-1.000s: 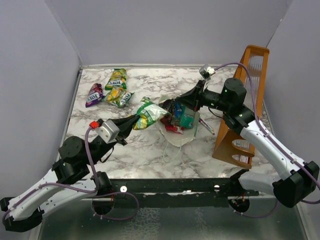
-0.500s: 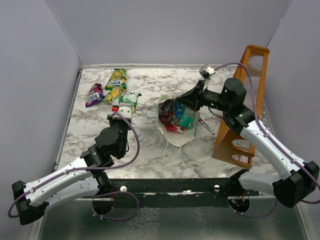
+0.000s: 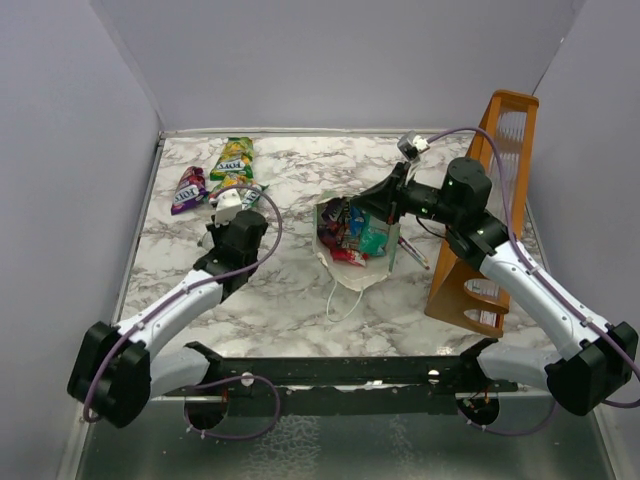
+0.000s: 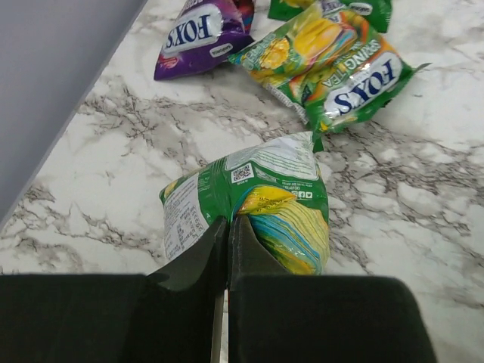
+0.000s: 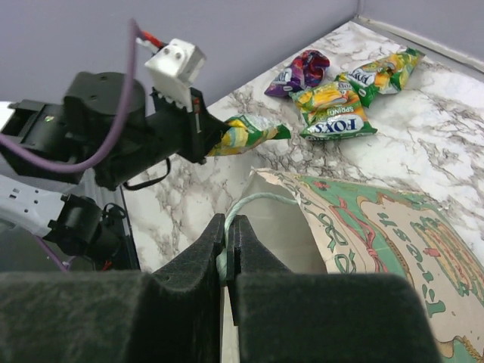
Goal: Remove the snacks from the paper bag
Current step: Place the snack at the center of the board, then take out the snack from the paper bag.
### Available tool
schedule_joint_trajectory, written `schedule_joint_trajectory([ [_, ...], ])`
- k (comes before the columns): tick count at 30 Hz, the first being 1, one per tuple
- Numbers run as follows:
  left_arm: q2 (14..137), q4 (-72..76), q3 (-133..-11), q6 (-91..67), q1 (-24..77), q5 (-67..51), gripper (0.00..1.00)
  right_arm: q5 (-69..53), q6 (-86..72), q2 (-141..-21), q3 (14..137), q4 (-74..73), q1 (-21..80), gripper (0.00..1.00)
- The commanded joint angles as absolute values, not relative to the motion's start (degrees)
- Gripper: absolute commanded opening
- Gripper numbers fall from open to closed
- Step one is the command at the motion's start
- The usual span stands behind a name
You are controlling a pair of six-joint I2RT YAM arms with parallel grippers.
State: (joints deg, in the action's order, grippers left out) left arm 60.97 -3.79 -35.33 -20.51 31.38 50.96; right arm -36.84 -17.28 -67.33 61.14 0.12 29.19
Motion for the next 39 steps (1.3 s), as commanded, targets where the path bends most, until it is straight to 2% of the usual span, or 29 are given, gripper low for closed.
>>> schedule_joint_trajectory([
  [1,69.6,-6.4,-41.7,-32.8,26.6,50.0,0.00,-36.5,-17.8,-66.5,59.9,2.5,29.4,0.01],
  [5,77.6,-3.6,-43.7,-35.0,24.0,52.0,0.00,-37.0,-17.9,-66.7,59.8,2.8,29.4,0.01],
  [8,82.7,-4.0,-46.1,-36.6,22.5,49.4,0.00,-37.2,-18.2,-66.6,59.5,3.1,29.4,0.01],
  [9,83.7,-5.1,-46.8,-37.9,22.4,49.2,0.07,-37.2,-18.2,-66.5,59.5,3.2,29.4,0.01],
  [12,82.5,-9.0,-46.3,-43.3,22.4,49.5,0.49,-37.0,-18.3,-66.2,59.4,3.0,29.4,0.01],
  [15,75.6,-6.7,-42.2,-41.7,22.4,46.1,0.68,-37.6,-18.7,-66.0,59.3,3.5,29.4,0.01],
  [16,72.7,-6.4,-41.2,-40.6,22.4,44.0,0.71,-37.8,-18.8,-66.0,59.2,3.6,29.4,0.01],
  [19,60.8,-5.2,-38.1,-38.8,22.4,37.1,0.75,-37.6,-18.4,-66.0,59.1,3.4,29.4,0.02],
  [24,42.8,8.7,-30.0,-30.0,22.5,14.4,0.75,-40.7,-17.9,-66.8,58.6,4.6,29.4,0.01],
  [27,37.7,14.1,-28.0,-28.8,22.5,-0.1,0.75,-44.5,-17.7,-67.7,59.1,5.0,29.4,0.01],
  [31,37.5,19.4,-27.6,-31.9,23.2,-13.0,0.67,-50.8,-18.3,-68.0,58.7,7.7,29.5,0.01],
  [34,37.7,24.3,-26.2,-32.9,26.6,-16.2,0.64,-55.3,-19.5,-68.2,58.0,10.0,29.7,0.02],
  [39,34.5,29.5,-21.7,-28.0,39.1,-8.1,0.63,-56.6,-19.8,-68.4,57.7,10.1,30.2,0.01],
])
